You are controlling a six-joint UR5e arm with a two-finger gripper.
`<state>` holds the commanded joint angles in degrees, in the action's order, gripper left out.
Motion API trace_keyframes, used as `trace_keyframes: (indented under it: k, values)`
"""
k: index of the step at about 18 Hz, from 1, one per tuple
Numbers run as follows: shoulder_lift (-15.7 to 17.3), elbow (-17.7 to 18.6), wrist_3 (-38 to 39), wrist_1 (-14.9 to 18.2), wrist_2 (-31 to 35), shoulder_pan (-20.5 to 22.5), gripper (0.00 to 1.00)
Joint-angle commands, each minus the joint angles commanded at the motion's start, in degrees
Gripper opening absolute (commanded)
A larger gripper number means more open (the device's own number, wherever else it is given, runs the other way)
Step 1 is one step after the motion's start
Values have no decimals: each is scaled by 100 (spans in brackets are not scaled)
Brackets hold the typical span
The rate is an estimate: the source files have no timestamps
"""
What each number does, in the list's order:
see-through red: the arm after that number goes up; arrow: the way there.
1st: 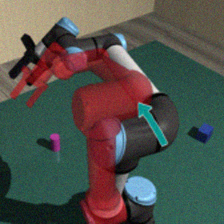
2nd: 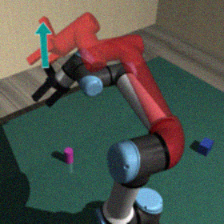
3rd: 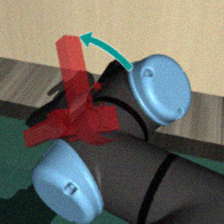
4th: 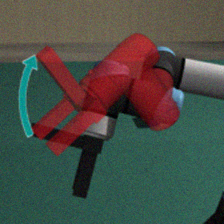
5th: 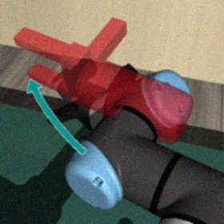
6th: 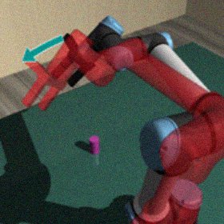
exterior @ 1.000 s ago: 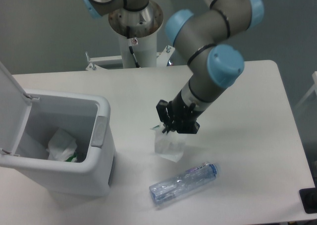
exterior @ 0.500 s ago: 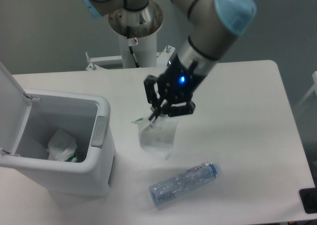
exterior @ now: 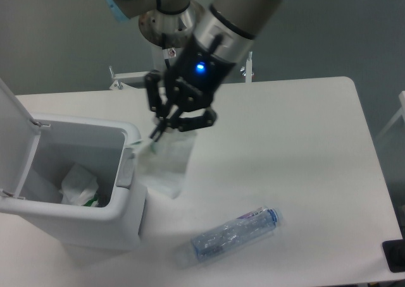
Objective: Place the trash in the trash can
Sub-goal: 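Carry the plastic bag over the open trash can, then open the gripper to drop the bag into the trash can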
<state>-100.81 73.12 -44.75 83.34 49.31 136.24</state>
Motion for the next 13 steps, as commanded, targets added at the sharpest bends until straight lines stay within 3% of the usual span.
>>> trace_keyframes:
  k: [2, 3, 4, 7, 10, 13]
  values:
    - [-18, 44, 273, -273, 0, -176, 0]
    - [-18, 88, 361, -378, 0, -264, 10]
    - [-18, 114, 414, -440, 0, -343, 29]
    - [-9, 158, 397, -494, 0, -467, 100]
    - [9, 141, 397, -511, 9, -467, 100]
    - [-26, 149, 415, -1001, 26, -406, 100]
